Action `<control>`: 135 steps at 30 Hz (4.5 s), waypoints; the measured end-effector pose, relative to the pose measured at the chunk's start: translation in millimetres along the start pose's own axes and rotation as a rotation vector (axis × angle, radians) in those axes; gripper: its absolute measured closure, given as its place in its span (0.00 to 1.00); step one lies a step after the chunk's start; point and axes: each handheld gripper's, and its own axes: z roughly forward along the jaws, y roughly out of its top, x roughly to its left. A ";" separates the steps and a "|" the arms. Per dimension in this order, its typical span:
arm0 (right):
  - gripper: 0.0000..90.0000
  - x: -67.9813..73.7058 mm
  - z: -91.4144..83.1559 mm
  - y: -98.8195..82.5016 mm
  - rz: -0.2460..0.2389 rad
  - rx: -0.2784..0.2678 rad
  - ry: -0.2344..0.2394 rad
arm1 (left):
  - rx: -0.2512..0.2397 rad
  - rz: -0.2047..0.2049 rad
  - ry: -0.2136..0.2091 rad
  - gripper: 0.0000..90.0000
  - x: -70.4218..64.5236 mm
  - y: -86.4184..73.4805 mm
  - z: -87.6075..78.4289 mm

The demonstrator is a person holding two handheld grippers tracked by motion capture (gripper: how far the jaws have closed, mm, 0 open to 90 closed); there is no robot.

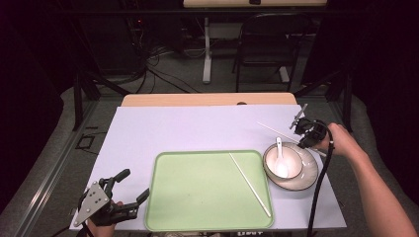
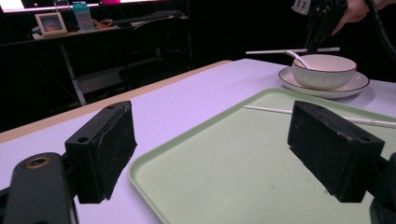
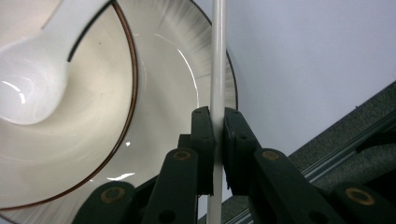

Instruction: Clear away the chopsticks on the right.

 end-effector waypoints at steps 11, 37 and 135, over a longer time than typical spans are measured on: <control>0.93 5.7 -34.8 3.7 0.087 -0.022 -0.057 | -0.003 -0.001 0.000 0.17 0.1 0.0 -0.1; 0.93 67.4 -82.3 23.3 0.252 -0.068 -0.037 | 0.000 -0.001 -0.002 0.17 0.0 0.0 0.2; 0.00 200.7 -43.7 -65.4 0.200 -0.850 -0.061 | 0.016 0.010 -0.002 0.17 -0.8 -0.3 2.0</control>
